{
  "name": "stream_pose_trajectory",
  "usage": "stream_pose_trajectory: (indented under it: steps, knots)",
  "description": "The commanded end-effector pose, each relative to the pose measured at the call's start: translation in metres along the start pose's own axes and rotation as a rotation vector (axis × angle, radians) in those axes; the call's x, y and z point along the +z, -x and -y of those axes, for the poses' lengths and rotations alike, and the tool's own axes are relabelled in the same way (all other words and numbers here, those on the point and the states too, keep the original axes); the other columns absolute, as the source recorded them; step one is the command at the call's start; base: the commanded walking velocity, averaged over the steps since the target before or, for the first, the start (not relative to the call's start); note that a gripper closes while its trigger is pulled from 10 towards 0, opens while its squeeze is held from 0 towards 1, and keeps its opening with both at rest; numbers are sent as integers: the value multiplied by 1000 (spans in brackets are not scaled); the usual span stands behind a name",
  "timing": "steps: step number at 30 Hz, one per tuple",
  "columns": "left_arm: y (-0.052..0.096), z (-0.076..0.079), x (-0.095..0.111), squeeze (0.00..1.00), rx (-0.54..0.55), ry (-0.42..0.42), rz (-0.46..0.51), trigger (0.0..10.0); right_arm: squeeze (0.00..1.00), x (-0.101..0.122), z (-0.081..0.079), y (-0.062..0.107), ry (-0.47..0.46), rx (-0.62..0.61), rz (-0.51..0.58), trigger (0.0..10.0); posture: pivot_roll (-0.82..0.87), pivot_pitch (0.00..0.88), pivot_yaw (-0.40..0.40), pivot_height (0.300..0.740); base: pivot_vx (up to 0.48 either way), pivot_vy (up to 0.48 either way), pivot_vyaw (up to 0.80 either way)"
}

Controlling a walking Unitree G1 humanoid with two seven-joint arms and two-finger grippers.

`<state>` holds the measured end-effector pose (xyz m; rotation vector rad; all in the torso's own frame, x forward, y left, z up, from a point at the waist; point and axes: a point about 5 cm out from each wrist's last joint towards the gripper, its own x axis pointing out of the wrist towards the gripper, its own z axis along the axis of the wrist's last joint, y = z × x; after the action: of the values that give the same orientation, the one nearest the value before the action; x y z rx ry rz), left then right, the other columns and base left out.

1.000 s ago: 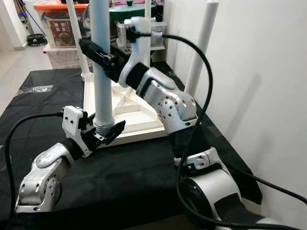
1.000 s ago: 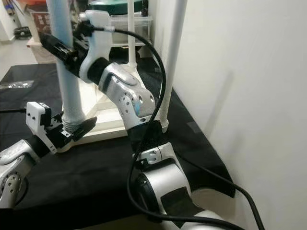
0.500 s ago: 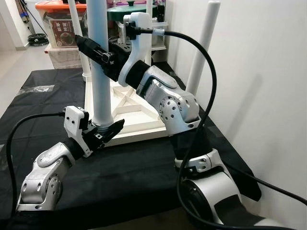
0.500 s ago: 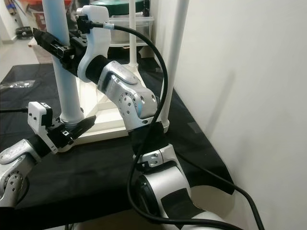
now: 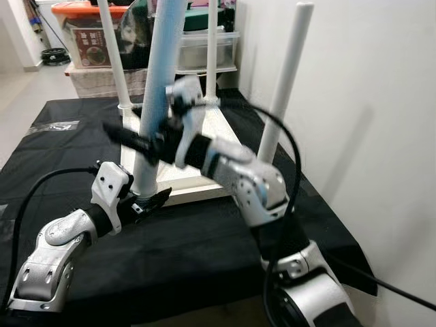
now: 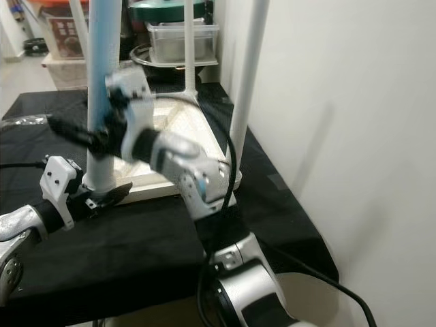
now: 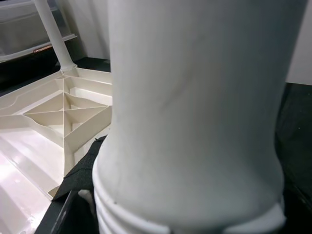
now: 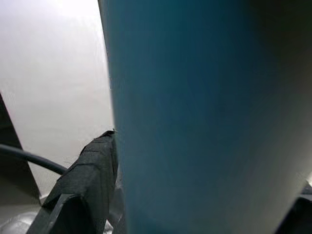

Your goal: Building children table

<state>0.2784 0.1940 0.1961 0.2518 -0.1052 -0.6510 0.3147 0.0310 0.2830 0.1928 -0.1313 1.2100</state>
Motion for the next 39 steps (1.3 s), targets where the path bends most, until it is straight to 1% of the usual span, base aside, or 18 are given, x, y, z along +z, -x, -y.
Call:
stream_pose_trajectory:
  steps: [1,2,4,5,11,13,20,21,22,23,24,25,26,31,34,35,38,39]
  knots:
    - [-4,11,6,0,-77,-52,11,10000,0,-1,-7,-3,4,29,-16,10000,24,0,-56,740,0,0,0]
    - [-4,12,5,0,-82,-51,11,10000,0,-2,-8,-4,-7,27,-7,9569,24,0,-54,740,0,0,0]
    - [-5,13,4,0,-85,-52,10,10000,0,-2,-9,-4,-14,27,0,9569,24,0,-54,740,0,0,0]
    - [-6,16,3,0,-98,-56,5,10000,0,1,-8,-5,-38,13,38,0,24,0,-52,740,0,0,0]
    - [-7,18,2,0,-107,-61,0,10000,0,5,-6,-6,-57,-1,68,0,25,0,-52,740,0,0,0]
    - [-6,19,0,0,-111,-63,-4,10000,0,8,-4,-5,-91,-22,98,0,25,0,-51,740,0,0,0]
    - [-4,20,-3,0,-114,-62,-11,10000,0,10,-1,-2,-122,-49,129,0,24,0,-48,740,0,0,0]
    - [-4,19,-4,118,-108,-58,-9,10000,0,10,-1,-1,-130,-54,136,0,24,0,-48,740,0,0,0]
    - [-4,19,-4,118,-108,-58,-9,10000,0,10,-1,-1,-130,-54,136,0,24,0,-48,740,0,0,0]
    - [-4,17,-4,235,-97,-54,-8,10000,0,10,-1,0,-135,-58,141,0,25,0,-47,740,0,0,0]
    - [-4,17,-4,235,-97,-54,-8,10000,0,10,-1,0,-135,-58,141,0,25,0,-47,740,0,0,0]
    - [-5,15,-5,875,-75,-52,-7,10000,0,10,-1,1,-139,-62,144,0,25,0,-47,740,0,0,0]
    - [-5,10,-5,1000,-42,-46,-7,10000,0,10,0,2,-141,-68,147,0,25,0,-47,740,0,0,0]
    - [-4,3,-4,1000,4,-40,0,10000,0,11,4,5,-135,-92,154,0,26,0,-46,740,0,0,0]
    - [2,2,3,1000,41,-45,27,10000,0,12,27,15,-72,-231,164,0,41,0,-51,740,0,0,0]
    - [2,2,3,1000,41,-45,27,10000,0,12,27,15,-72,-231,164,0,41,0,-51,740,0,0,0]
    - [9,-2,6,1000,133,-63,27,10000,0,10,50,32,10,-386,147,0,47,0,-54,740,0,0,0]
    - [9,-2,6,1000,133,-63,27,10000,0,10,50,32,10,-386,147,0,47,0,-54,740,0,0,0]
